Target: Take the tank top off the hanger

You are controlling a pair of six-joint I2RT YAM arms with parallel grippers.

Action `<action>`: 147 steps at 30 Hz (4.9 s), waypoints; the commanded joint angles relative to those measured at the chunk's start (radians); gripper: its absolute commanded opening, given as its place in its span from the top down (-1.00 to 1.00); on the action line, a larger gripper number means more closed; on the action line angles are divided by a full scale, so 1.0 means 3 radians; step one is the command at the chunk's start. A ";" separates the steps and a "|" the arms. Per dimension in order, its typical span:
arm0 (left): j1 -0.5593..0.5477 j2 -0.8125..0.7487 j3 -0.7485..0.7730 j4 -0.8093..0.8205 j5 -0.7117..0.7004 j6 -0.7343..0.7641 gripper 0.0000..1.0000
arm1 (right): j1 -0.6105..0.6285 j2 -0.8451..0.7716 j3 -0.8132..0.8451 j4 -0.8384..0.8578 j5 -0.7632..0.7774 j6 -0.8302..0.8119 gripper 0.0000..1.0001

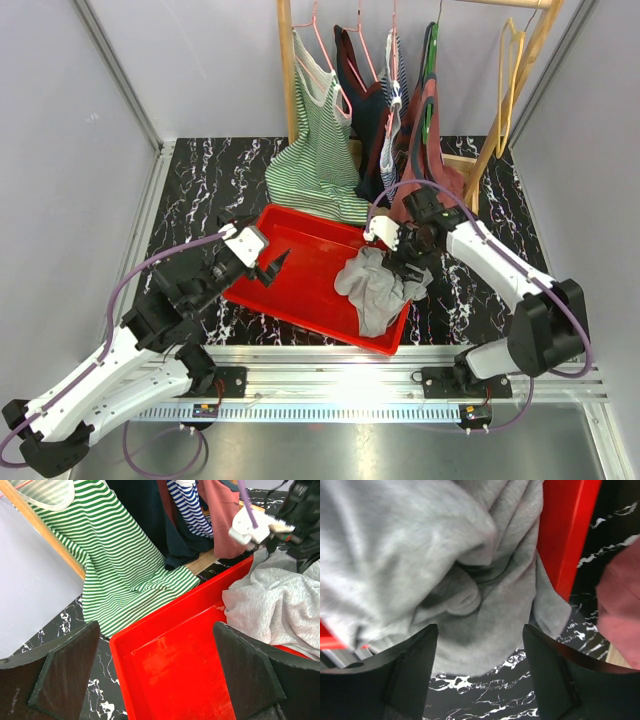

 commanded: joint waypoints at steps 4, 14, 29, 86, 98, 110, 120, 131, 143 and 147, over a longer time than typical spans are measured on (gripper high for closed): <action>0.0013 -0.0035 0.0032 0.0169 0.0010 0.0006 -0.98 | 0.0002 0.0392 0.0064 0.0234 0.0252 0.0000 -0.20; 0.0013 -0.0029 0.0032 0.0174 0.0041 -0.0004 -0.98 | 0.0007 0.0316 0.0202 0.0142 0.0120 0.0000 1.00; 0.0013 -0.0024 0.0032 0.0169 0.0025 -0.0009 -0.98 | 0.0211 0.0336 0.0434 -0.0175 -0.1394 0.0030 0.46; -0.0324 0.3778 0.4873 -0.0710 0.0583 -0.2417 -0.72 | -0.1139 -0.1382 -0.0539 0.0955 -0.0755 0.1217 -0.99; -0.0396 0.4500 0.5564 -0.0649 -0.0015 -0.2315 -0.40 | -0.1139 -0.1484 -0.0554 0.0935 -0.0786 0.1176 -0.99; -0.0396 0.4843 0.5702 -0.0404 -0.0276 -0.2167 -0.23 | -0.1139 -0.1545 -0.0569 0.0940 -0.0791 0.1176 -0.99; -0.0380 0.5017 0.5738 -0.0271 -0.0455 -0.2029 -0.02 | -0.1139 -0.1545 -0.0569 0.0945 -0.0796 0.1176 -0.99; -0.0345 0.5089 0.5733 -0.0194 -0.0746 -0.1671 0.31 | -0.1139 -0.1545 -0.0569 0.0935 -0.0786 0.1181 -0.99; -0.0345 0.5099 0.5728 -0.0128 -0.0992 -0.1415 0.30 | -0.1139 -0.1556 -0.0569 0.0935 -0.0791 0.1176 -1.00; -0.0345 0.5125 0.5698 -0.0128 -0.1038 -0.1328 0.22 | -0.1139 -0.1556 -0.0569 0.0935 -0.0796 0.1176 -0.99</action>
